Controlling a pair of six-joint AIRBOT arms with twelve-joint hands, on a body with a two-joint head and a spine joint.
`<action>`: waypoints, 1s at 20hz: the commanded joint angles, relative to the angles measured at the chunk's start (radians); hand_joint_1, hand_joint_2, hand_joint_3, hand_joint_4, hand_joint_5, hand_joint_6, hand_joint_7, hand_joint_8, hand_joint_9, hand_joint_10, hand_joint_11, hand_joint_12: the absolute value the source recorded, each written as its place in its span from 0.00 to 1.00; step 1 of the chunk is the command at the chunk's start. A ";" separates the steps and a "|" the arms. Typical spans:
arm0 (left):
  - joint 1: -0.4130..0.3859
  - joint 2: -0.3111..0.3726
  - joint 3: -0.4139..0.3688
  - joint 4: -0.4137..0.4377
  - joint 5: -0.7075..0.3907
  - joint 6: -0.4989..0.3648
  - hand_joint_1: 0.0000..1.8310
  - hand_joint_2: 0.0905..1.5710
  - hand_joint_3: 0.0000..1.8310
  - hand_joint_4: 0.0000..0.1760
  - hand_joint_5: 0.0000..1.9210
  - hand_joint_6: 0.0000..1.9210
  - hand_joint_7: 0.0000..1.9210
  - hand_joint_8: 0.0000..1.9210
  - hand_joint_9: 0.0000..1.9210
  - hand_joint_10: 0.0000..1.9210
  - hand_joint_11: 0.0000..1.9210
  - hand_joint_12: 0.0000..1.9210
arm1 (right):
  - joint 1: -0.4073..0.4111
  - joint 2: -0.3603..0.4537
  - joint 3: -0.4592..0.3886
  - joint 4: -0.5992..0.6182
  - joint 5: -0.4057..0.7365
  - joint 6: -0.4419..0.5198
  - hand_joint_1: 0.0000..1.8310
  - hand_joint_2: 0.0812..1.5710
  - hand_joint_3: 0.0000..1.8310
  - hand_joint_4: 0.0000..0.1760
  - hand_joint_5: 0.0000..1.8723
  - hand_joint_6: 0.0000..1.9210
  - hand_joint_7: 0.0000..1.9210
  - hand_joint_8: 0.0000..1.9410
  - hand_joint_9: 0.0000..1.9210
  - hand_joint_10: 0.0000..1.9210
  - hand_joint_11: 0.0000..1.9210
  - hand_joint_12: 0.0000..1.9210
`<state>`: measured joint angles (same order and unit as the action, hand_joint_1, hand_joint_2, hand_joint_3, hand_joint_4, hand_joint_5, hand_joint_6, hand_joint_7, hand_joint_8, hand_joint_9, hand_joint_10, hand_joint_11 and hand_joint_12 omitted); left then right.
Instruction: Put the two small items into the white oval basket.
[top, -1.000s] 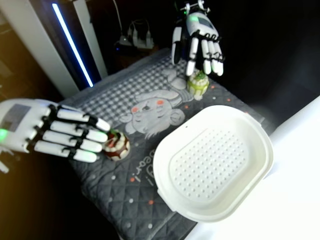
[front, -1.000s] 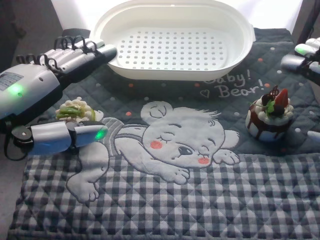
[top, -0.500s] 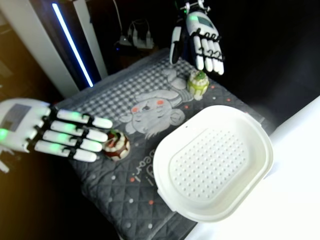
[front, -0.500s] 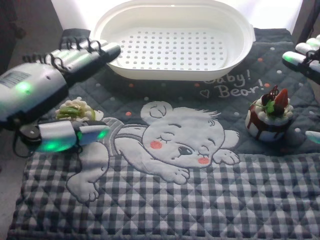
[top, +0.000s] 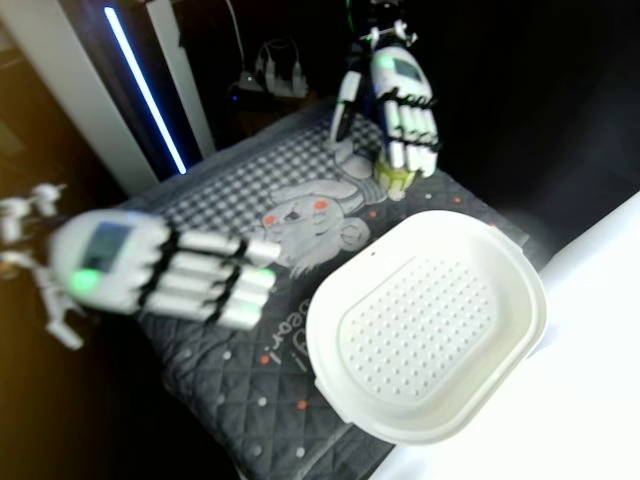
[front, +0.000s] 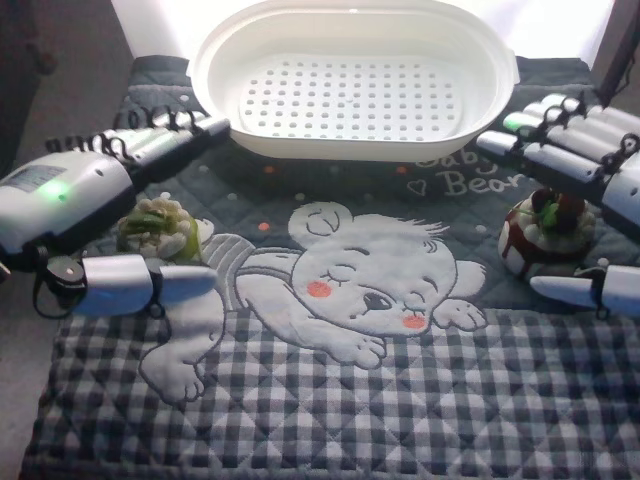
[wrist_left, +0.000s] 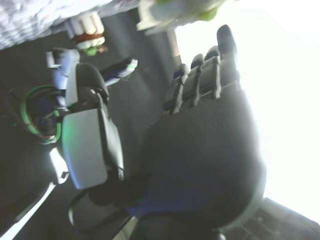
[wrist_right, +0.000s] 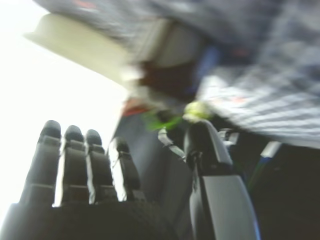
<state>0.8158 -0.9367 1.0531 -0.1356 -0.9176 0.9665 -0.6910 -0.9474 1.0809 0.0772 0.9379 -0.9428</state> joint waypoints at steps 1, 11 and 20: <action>-0.002 0.006 0.003 0.009 -0.123 0.000 0.37 0.68 0.00 0.56 0.00 0.00 0.00 0.00 0.00 0.00 0.00 0.11 | 0.005 0.013 0.005 0.022 0.120 0.001 0.39 0.70 0.00 0.48 0.00 0.00 0.00 0.00 0.00 0.00 0.00 0.00; 0.010 -0.050 0.054 -0.047 -0.003 0.000 0.56 0.70 0.00 0.12 0.14 0.01 0.10 0.00 0.09 0.01 0.00 0.48 | 0.005 -0.065 0.058 0.022 -0.022 0.001 0.51 0.71 0.00 0.09 0.06 0.01 0.02 0.00 0.03 0.01 0.00 0.15; 0.058 -0.063 0.062 -0.102 -0.012 -0.004 0.81 0.78 0.00 0.00 0.23 0.59 0.28 0.76 0.31 0.83 0.21 0.94 | 0.005 -0.064 0.059 0.022 -0.025 0.001 0.50 0.84 0.00 0.00 0.27 0.75 0.26 0.37 0.24 0.67 0.24 0.90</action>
<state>0.8707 -0.9970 1.1133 -0.2394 -0.8597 0.9634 -0.6899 -1.0145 1.1393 0.1135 0.8639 -0.9413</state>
